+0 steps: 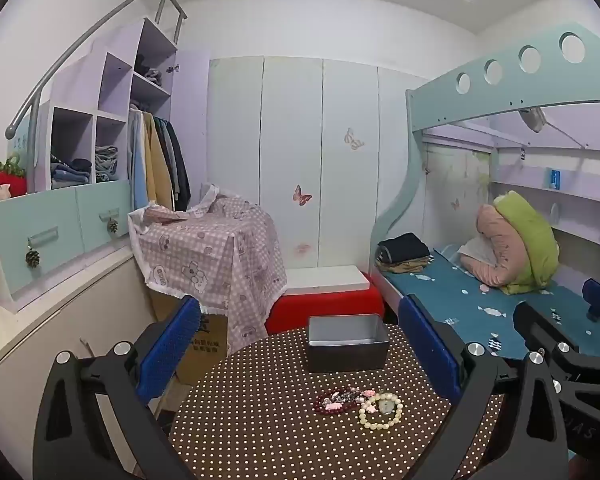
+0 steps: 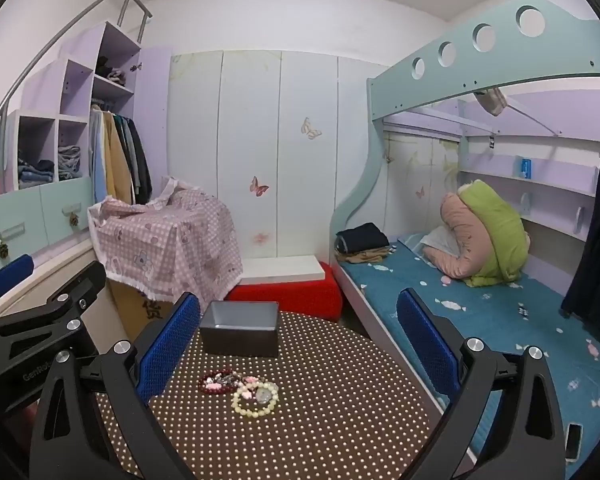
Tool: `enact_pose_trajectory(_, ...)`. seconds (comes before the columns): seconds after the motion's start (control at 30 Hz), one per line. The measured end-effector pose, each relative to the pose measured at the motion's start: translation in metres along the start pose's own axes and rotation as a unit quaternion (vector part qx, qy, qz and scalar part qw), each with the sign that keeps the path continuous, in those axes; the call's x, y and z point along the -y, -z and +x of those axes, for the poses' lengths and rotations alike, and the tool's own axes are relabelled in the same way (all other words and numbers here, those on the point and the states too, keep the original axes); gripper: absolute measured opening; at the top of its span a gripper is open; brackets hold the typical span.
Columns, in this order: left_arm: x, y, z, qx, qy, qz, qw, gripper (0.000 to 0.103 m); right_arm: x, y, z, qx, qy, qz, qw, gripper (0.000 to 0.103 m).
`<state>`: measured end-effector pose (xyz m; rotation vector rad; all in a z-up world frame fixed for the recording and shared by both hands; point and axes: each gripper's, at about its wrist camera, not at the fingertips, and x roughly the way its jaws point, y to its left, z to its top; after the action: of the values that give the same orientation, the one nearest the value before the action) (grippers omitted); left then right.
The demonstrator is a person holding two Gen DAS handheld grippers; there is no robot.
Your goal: Organize jewelry
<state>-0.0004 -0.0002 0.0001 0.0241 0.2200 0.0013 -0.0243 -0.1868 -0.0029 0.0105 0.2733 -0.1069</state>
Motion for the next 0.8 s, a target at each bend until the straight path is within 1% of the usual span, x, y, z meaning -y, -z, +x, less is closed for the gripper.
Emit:
enact_pose_trajectory(0.03, 0.0003, -0.0001, 0.001, -0.008, 0.001, 0.002, 1.0, 0.096, -0.0007, -0.0001, -0.0007, 0.002, 0.001, -0.004, 1.0, 0.096)
enact_pose_trajectory(0.1, 0.0004, -0.0003, 0.0014, -0.008, 0.002, 0.001, 1.0, 0.096, 0.0007, -0.0004, 0.0007, -0.007, 0.0, 0.004, 1.0, 0.096)
enact_pose_trajectory(0.2, 0.0005, -0.0006, 0.0031, -0.01, 0.003, -0.001, 0.9999, 0.096, 0.0, -0.0003, 0.0001, -0.004, 0.001, 0.001, 1.0, 0.096)
enact_pose_trajectory(0.23, 0.0001, 0.0, 0.0002, -0.004, 0.001, 0.0, 1.0, 0.096, 0.0001, -0.0004, 0.0001, -0.003, 0.001, 0.001, 1.0, 0.096)
enact_pose_trajectory(0.63, 0.0006, -0.0002, -0.0031, -0.004, 0.004, -0.002, 1.0, 0.096, 0.0001, -0.0007, -0.0009, -0.001, 0.001, -0.001, 1.0, 0.096)
enact_pose_trajectory(0.8, -0.0041, 0.0059, 0.0019, -0.006, 0.004, -0.004, 1.0, 0.096, 0.0002, -0.0008, -0.0014, -0.001, 0.001, -0.001, 1.0, 0.096)
